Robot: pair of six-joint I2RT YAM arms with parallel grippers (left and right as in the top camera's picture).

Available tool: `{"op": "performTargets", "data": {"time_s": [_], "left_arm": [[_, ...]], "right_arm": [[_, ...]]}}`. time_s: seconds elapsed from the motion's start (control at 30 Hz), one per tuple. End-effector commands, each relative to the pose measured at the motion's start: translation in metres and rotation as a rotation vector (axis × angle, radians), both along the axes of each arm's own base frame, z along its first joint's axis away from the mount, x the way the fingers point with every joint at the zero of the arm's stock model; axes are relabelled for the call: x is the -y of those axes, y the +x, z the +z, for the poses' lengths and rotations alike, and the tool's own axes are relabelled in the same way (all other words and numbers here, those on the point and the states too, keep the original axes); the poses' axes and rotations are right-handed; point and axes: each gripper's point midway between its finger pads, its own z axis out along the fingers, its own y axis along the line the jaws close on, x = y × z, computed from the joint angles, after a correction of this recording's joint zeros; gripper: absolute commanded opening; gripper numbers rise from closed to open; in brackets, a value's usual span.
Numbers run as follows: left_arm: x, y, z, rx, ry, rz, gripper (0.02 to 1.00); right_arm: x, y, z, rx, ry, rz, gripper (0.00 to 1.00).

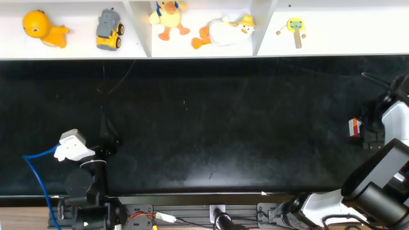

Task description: Store Toys

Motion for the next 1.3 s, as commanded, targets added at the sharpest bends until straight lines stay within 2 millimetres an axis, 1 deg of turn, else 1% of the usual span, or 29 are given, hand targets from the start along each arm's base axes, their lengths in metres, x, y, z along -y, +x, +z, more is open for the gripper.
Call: {"op": "performTargets", "data": {"time_s": [0.03,0.07,0.33,0.47,0.6,0.87,1.03,1.13,1.17,1.23,1.27,1.3], "left_arm": [[0.001,0.000,0.000,0.002,0.021,-0.011,0.998],[0.001,0.000,0.000,0.002,0.021,-0.011,0.998],[0.001,0.000,0.000,0.002,0.021,-0.011,0.998],[0.001,0.000,0.000,0.002,0.021,-0.011,0.996],[0.001,0.000,0.000,0.002,0.021,-0.011,0.998],[0.001,0.000,0.000,0.002,0.021,-0.011,0.996],[0.001,0.000,0.000,0.002,0.021,-0.011,0.998],[0.001,0.000,0.000,0.001,0.021,-0.011,0.998],[0.001,0.000,0.000,0.002,0.021,-0.011,0.998],[0.001,0.000,0.000,0.002,0.021,-0.011,0.998],[0.001,0.000,0.000,0.001,0.021,-0.011,0.998],[0.001,0.000,0.000,0.002,0.021,-0.011,0.998]], "right_arm": [[-0.001,0.003,-0.005,0.006,-0.009,0.021,0.893],[-0.002,0.003,-0.006,0.007,-0.011,0.024,0.875],[-0.003,0.009,-0.010,0.026,-0.024,0.037,0.827],[-0.002,0.012,-0.010,0.037,-0.032,0.038,0.766],[-0.001,0.012,-0.009,0.039,-0.033,0.038,0.665],[-0.001,0.012,-0.010,0.037,-0.033,0.043,0.617],[-0.001,0.012,-0.009,0.023,-0.035,0.095,0.557],[0.000,0.014,-0.005,0.002,-0.038,0.165,0.489],[0.000,0.014,-0.002,-0.004,-0.037,0.178,0.452],[-0.001,0.015,0.007,-0.012,-0.032,0.208,0.371],[-0.001,0.016,0.012,-0.010,-0.030,0.229,0.316],[-0.001,0.020,0.021,-0.002,-0.028,0.259,0.237]]}}
